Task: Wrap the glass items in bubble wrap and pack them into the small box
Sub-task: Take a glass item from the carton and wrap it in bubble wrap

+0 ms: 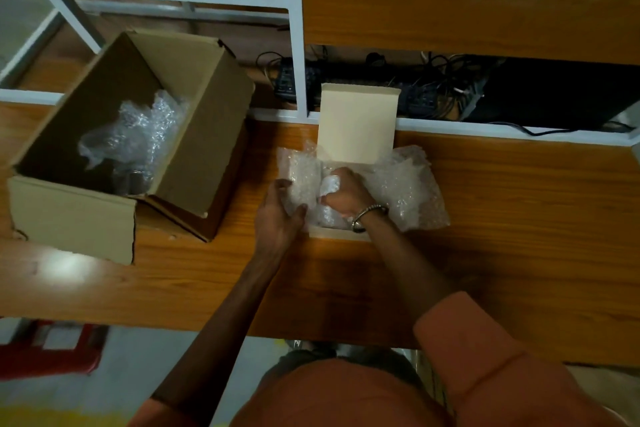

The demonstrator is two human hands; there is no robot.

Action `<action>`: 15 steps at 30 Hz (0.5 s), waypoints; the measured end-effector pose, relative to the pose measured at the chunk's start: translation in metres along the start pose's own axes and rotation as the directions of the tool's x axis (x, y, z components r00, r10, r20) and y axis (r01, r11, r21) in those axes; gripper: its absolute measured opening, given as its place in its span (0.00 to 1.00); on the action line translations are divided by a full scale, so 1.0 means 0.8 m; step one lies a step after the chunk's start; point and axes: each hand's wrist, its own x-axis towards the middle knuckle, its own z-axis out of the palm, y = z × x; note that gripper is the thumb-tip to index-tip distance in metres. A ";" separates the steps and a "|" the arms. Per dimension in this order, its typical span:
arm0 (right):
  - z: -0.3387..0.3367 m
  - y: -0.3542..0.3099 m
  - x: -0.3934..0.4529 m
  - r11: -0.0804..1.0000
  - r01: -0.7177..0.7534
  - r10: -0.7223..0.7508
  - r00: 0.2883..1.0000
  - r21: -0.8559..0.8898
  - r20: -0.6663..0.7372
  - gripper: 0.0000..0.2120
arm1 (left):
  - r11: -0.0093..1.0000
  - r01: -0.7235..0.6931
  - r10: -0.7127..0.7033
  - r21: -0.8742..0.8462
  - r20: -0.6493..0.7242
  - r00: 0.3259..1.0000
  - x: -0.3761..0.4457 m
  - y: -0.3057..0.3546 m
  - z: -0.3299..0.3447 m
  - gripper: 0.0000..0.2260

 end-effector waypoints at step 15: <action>0.013 0.005 -0.053 0.999 0.014 -0.008 0.989 0.036 -0.149 0.40 | 1.000 0.015 -0.015 -0.023 -0.036 0.999 0.008 -0.021 0.010 0.25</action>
